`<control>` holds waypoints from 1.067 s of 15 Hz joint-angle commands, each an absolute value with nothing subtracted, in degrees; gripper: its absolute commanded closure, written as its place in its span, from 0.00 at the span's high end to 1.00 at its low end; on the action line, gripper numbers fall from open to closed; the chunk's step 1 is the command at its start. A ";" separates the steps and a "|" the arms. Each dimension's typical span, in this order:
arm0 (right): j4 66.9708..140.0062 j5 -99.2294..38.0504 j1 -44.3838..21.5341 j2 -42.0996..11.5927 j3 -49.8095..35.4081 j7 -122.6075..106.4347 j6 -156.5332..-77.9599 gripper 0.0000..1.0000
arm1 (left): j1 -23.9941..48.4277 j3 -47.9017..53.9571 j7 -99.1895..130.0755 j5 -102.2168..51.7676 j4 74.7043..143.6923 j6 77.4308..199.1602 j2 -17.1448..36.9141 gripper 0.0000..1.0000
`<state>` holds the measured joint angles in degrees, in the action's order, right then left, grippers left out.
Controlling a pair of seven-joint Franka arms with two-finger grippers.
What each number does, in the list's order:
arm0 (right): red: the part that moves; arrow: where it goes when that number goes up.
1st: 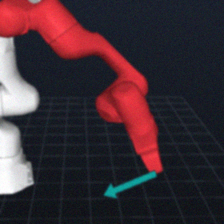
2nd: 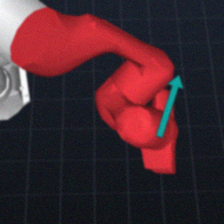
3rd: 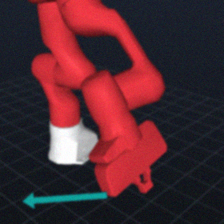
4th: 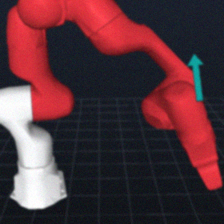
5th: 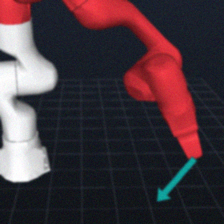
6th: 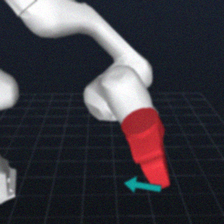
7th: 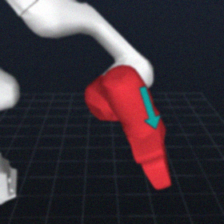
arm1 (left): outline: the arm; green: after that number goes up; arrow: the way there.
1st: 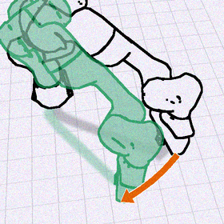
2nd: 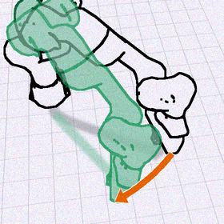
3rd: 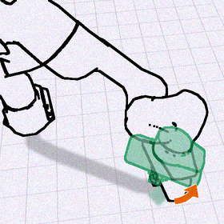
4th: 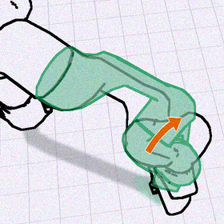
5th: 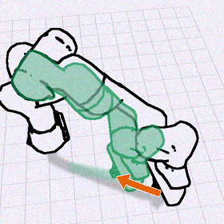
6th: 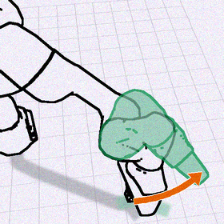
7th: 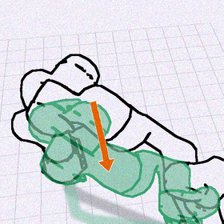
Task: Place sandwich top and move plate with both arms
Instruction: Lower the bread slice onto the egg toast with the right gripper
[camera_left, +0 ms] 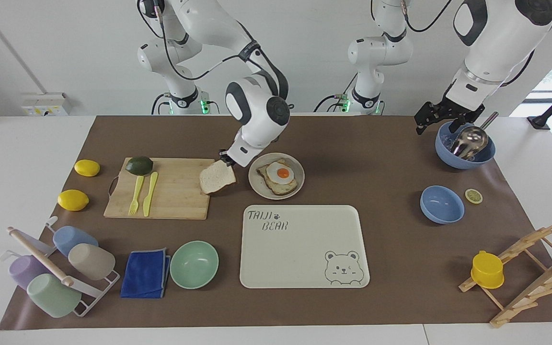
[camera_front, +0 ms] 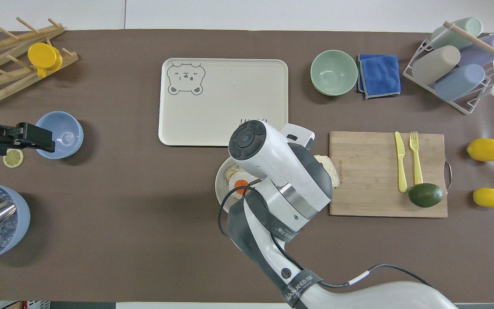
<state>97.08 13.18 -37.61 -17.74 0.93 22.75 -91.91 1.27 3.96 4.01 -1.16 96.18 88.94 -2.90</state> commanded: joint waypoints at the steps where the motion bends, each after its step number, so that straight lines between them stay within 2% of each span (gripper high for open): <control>1: 92.03 12.57 -37.62 -19.16 -3.06 24.16 -91.39 0.00 | 0.70 4.48 3.69 -0.18 96.50 88.59 -3.43 1.00; 3: 92.72 12.39 -38.49 -19.51 -5.71 29.15 -96.30 0.00 | 0.70 4.57 3.69 -0.18 96.50 88.59 -3.43 1.00; 10: 98.51 10.63 -41.21 -20.04 -5.71 35.05 -109.49 0.00 | 0.70 4.48 3.69 -0.18 96.50 88.59 -3.43 1.00; 15: 100.55 7.13 -41.66 -19.95 -5.71 37.17 -114.43 0.00 | 0.70 4.48 3.69 -0.18 96.50 88.59 -3.43 1.00; 16: 100.55 6.60 -41.75 -19.86 -5.71 38.13 -114.96 0.29 | 0.70 4.48 3.69 -0.18 96.50 88.59 -3.43 1.00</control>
<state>99.31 8.81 -41.76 -20.91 -5.66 36.15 -113.17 1.27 3.97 4.01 -1.16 96.18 88.94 -2.90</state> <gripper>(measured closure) 0.925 0.000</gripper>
